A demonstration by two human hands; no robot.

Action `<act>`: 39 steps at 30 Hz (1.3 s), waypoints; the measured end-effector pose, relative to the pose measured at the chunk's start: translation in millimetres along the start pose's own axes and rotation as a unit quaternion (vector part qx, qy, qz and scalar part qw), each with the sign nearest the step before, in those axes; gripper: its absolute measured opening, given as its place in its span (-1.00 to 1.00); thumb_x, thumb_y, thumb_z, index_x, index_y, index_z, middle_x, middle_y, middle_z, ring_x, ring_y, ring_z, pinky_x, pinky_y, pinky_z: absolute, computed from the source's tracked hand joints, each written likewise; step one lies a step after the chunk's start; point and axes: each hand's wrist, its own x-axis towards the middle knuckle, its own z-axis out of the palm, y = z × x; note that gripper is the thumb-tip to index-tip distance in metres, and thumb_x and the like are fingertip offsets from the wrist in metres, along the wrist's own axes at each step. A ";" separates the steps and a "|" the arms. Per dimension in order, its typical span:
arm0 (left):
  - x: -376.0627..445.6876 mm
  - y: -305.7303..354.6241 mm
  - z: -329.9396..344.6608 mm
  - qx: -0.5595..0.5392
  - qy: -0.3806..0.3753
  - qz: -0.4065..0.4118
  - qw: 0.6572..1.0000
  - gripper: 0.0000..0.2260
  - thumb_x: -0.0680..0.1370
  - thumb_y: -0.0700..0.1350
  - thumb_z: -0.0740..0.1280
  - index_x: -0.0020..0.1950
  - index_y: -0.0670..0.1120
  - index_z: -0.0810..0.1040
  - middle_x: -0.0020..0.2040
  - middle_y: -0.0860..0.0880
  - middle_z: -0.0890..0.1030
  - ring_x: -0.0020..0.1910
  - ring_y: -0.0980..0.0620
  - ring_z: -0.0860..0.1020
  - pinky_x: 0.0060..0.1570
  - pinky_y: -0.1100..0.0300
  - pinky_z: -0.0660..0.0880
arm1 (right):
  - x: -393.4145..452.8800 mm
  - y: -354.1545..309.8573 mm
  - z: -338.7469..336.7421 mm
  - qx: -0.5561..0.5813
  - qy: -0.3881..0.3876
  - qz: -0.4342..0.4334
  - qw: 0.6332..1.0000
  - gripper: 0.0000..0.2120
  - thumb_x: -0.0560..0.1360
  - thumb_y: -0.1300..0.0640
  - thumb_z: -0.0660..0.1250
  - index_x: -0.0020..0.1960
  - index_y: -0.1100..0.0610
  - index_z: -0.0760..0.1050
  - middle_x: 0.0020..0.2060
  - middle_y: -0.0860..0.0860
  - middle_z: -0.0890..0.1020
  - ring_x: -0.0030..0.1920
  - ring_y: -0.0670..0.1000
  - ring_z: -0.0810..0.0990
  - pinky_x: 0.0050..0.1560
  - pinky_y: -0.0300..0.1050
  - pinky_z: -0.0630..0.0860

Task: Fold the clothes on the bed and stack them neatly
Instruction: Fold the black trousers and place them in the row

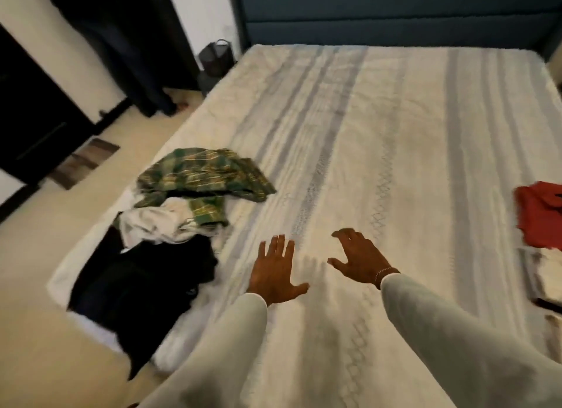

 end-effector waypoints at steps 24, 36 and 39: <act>-105.3 -304.9 142.7 -0.171 0.033 -0.371 0.912 -0.58 0.58 0.07 0.35 0.37 -0.01 0.33 0.32 -0.15 0.32 0.23 -0.20 0.42 0.18 -0.04 0.48 | 212.4 -322.1 273.8 -0.153 -0.170 -0.201 0.952 -0.34 0.58 -0.06 0.33 0.59 0.03 0.17 0.45 0.10 0.37 0.36 0.23 0.37 0.25 0.08 0.44; -110.1 -322.0 74.0 -0.321 0.246 -0.319 0.857 -0.71 0.71 -0.16 0.12 0.41 -0.16 0.40 0.20 -0.16 0.57 0.16 -0.17 0.54 0.11 0.01 0.44 | 205.3 -343.8 189.4 0.205 -0.074 -0.187 0.958 -0.80 0.71 0.06 0.08 0.11 0.21 0.28 -0.20 0.13 0.47 -0.20 0.26 0.51 -0.24 -0.02 0.28; -103.7 -320.8 26.6 -0.326 0.290 -0.307 0.846 -0.80 0.71 -0.15 0.12 0.30 -0.11 0.41 -0.08 -0.14 0.63 -0.10 -0.18 0.61 -0.10 -0.03 0.49 | 202.8 -355.0 144.6 0.247 -0.048 -0.173 0.952 -0.81 0.71 0.06 0.09 0.08 0.20 0.28 -0.24 0.10 0.49 -0.30 0.09 0.45 -0.27 -0.03 0.28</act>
